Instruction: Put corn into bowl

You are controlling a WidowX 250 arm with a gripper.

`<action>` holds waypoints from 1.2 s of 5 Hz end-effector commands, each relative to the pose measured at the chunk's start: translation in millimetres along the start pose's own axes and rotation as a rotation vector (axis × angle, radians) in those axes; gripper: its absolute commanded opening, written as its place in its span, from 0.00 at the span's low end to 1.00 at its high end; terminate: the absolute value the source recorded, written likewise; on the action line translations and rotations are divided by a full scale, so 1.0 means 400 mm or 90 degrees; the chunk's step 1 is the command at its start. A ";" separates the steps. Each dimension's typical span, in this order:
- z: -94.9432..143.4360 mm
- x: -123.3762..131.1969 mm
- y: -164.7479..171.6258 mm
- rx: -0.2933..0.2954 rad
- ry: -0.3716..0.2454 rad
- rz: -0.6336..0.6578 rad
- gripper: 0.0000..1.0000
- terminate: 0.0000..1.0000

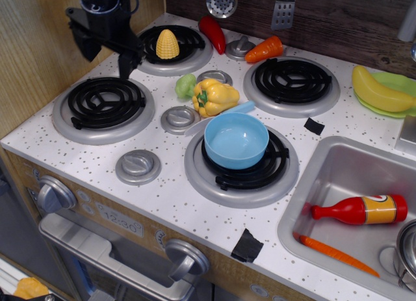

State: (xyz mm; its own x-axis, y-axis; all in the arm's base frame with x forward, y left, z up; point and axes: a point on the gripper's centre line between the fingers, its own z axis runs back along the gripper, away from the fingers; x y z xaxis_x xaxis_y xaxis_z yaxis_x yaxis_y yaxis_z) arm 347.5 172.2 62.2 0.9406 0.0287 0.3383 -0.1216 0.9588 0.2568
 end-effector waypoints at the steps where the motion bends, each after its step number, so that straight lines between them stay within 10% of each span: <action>1: -0.022 0.127 0.015 -0.007 -0.074 -0.031 1.00 0.00; 4: -0.108 0.253 -0.033 -0.057 -0.160 -0.063 1.00 0.00; 5: -0.137 0.280 -0.029 -0.076 -0.162 -0.070 0.00 0.00; 6: -0.110 0.272 -0.024 -0.055 -0.148 -0.073 0.00 0.00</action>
State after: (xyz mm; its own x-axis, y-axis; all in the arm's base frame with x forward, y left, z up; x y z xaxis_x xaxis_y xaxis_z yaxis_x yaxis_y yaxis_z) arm 447.4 164.8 32.5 0.9100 -0.1209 0.3966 0.0358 0.9759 0.2152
